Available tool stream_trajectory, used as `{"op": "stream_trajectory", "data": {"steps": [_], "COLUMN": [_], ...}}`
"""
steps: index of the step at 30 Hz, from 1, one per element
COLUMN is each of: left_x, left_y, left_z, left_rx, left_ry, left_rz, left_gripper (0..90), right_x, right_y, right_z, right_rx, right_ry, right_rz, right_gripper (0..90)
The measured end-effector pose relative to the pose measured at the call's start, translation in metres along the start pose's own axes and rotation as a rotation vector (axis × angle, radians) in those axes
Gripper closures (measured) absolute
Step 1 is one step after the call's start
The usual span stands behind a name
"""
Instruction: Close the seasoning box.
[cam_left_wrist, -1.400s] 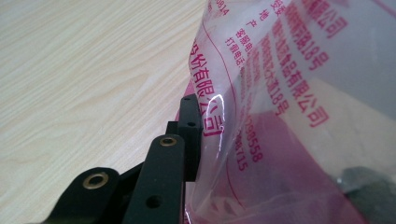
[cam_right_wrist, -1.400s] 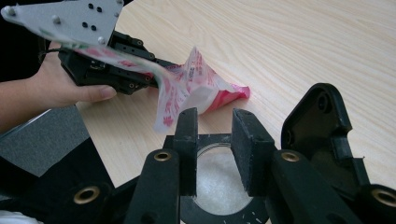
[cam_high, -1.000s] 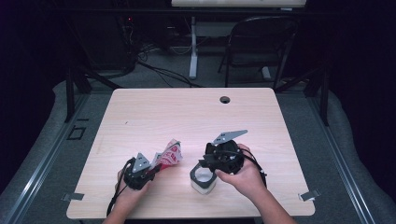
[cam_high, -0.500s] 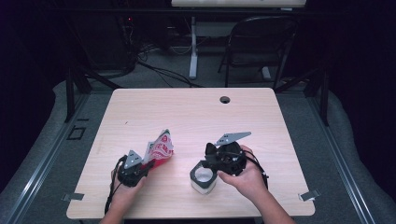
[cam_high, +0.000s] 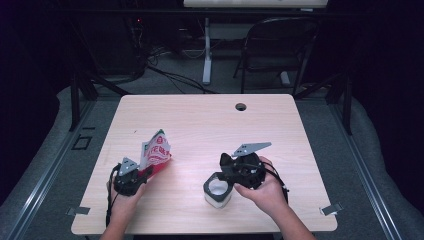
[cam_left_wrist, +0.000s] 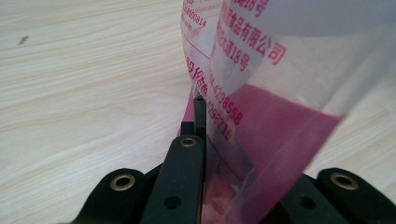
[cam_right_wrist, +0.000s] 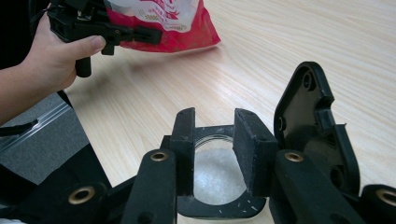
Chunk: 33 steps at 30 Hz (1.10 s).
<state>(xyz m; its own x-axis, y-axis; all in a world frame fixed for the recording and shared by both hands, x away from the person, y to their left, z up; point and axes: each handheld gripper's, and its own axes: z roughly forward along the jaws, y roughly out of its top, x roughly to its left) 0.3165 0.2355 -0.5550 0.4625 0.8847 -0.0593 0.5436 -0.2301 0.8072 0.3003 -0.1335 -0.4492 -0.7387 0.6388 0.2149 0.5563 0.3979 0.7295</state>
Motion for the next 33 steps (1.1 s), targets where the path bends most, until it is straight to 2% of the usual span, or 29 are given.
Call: {"op": "stream_trajectory", "data": {"steps": [9, 16, 20, 22, 28, 33], "left_x": [0.016, 0.025, 0.028, 0.03, 0.029, 0.028], "left_y": [-0.003, -0.005, -0.006, -0.007, -0.009, -0.009], "left_z": [-0.005, -0.009, -0.009, -0.008, -0.008, -0.009], "left_rx": [-0.005, -0.006, 0.004, 0.002, 0.0, -0.003], "left_ry": [0.068, 0.132, 0.176, 0.178, 0.184, 0.168], "left_rz": [-0.064, -0.079, -0.06, -0.067, -0.055, -0.057], "left_gripper": [89.2, 89.1, 88.8, 88.7, 86.0, 81.5], "right_x": [-0.002, 0.0, 0.001, 0.001, -0.001, -0.002], "right_y": [-0.002, -0.002, -0.003, -0.004, -0.005, -0.006], "right_z": [-0.002, -0.003, -0.001, 0.0, 0.0, -0.002], "right_rx": [-0.014, -0.003, 0.019, 0.019, 0.02, 0.009], "right_ry": [-0.003, 0.011, 0.024, 0.026, 0.028, 0.023], "right_rz": [0.005, -0.004, -0.004, 0.0, 0.008, 0.019], "right_gripper": [65.9, 64.7, 64.7, 64.7, 64.7, 64.8]}}
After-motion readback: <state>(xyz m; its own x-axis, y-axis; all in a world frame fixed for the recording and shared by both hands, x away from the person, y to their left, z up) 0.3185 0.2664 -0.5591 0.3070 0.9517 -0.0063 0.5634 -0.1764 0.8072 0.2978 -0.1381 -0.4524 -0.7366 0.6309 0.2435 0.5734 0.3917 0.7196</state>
